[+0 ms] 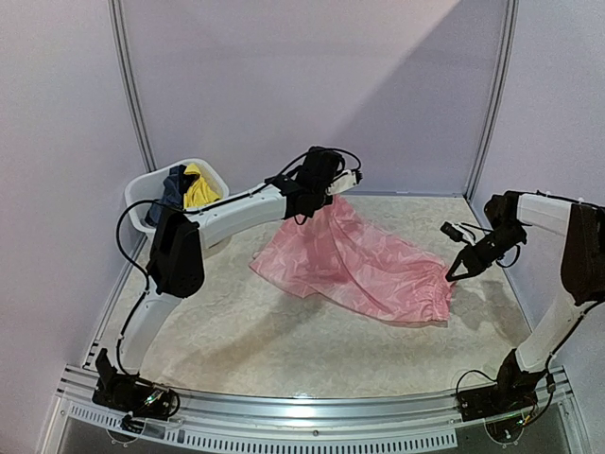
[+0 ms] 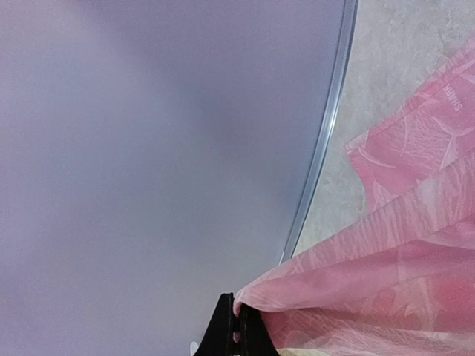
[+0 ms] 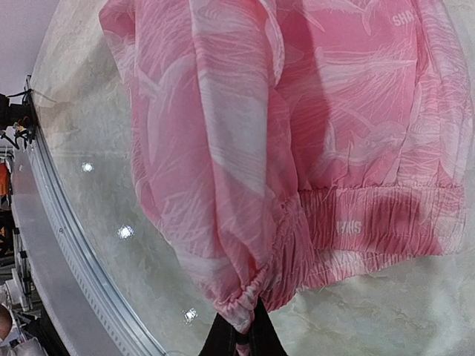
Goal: Fold and stack the mixed laundry pile
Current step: Fold the flattened shorts at the center of the board.
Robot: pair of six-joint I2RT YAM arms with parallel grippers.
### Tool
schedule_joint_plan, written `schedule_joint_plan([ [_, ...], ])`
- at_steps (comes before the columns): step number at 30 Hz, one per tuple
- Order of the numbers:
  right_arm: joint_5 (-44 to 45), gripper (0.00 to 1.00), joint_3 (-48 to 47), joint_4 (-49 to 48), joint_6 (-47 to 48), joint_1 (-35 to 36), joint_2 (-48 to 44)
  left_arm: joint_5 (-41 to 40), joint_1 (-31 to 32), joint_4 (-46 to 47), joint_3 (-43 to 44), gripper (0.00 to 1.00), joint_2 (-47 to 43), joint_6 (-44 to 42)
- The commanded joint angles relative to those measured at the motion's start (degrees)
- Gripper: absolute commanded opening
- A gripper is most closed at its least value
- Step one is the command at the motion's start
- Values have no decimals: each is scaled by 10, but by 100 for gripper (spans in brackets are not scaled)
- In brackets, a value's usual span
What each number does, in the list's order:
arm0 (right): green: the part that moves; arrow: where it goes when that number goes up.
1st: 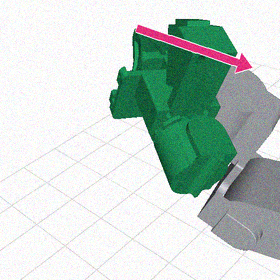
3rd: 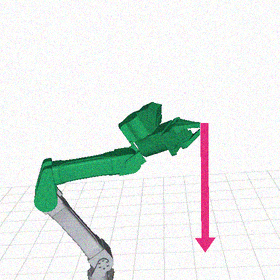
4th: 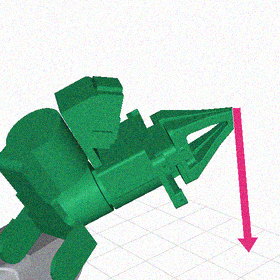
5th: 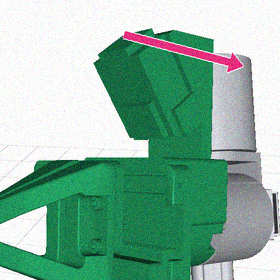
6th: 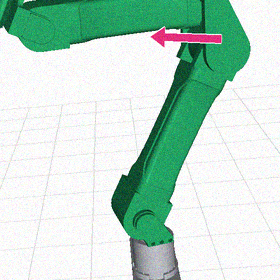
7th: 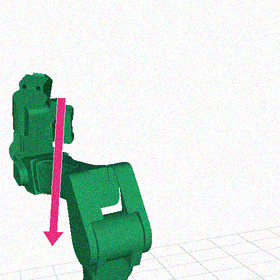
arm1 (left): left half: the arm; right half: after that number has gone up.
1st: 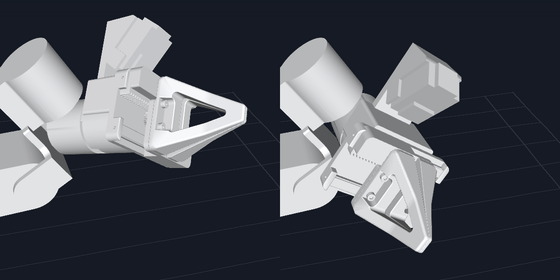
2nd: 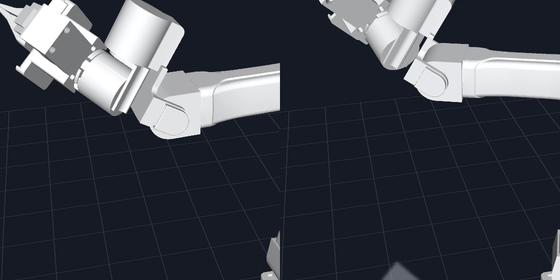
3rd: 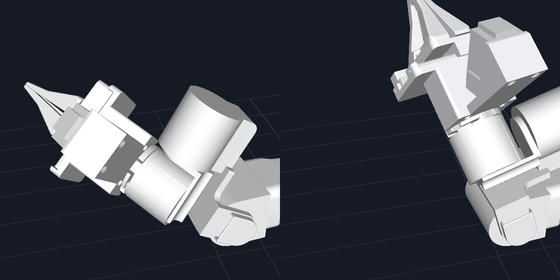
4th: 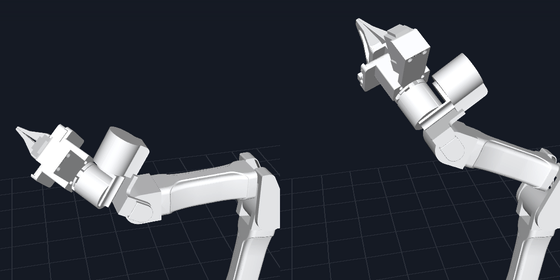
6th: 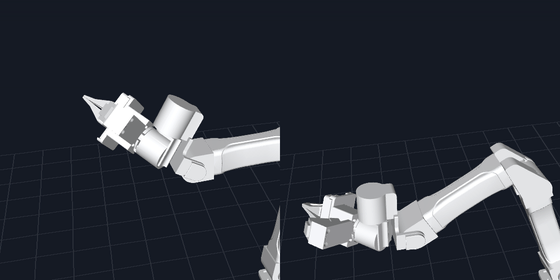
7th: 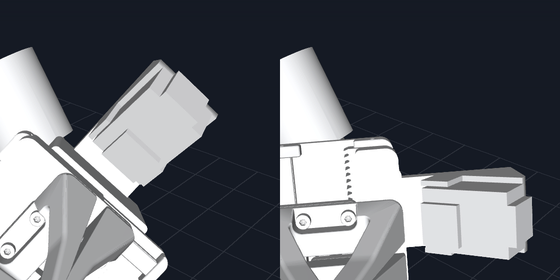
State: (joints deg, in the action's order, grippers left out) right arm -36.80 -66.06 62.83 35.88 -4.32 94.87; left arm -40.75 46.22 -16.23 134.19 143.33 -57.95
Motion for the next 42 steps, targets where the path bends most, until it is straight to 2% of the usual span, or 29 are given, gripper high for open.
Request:
schedule_joint_plan([
  [1,-13,0,-11,-12,-10,-7,17,29,-13,36,25,0,23,-31],
  [16,-22,0,-42,-24,-41,-23,59,59,-36,92,50,0,88,-29],
  [24,-57,0,-75,-15,-76,-61,130,89,-36,151,59,0,133,0],
  [30,-60,0,-76,-16,-86,-89,148,88,-37,204,61,0,155,12],
  [42,-60,0,-89,-21,-93,-112,200,87,-50,218,55,0,171,30],
])
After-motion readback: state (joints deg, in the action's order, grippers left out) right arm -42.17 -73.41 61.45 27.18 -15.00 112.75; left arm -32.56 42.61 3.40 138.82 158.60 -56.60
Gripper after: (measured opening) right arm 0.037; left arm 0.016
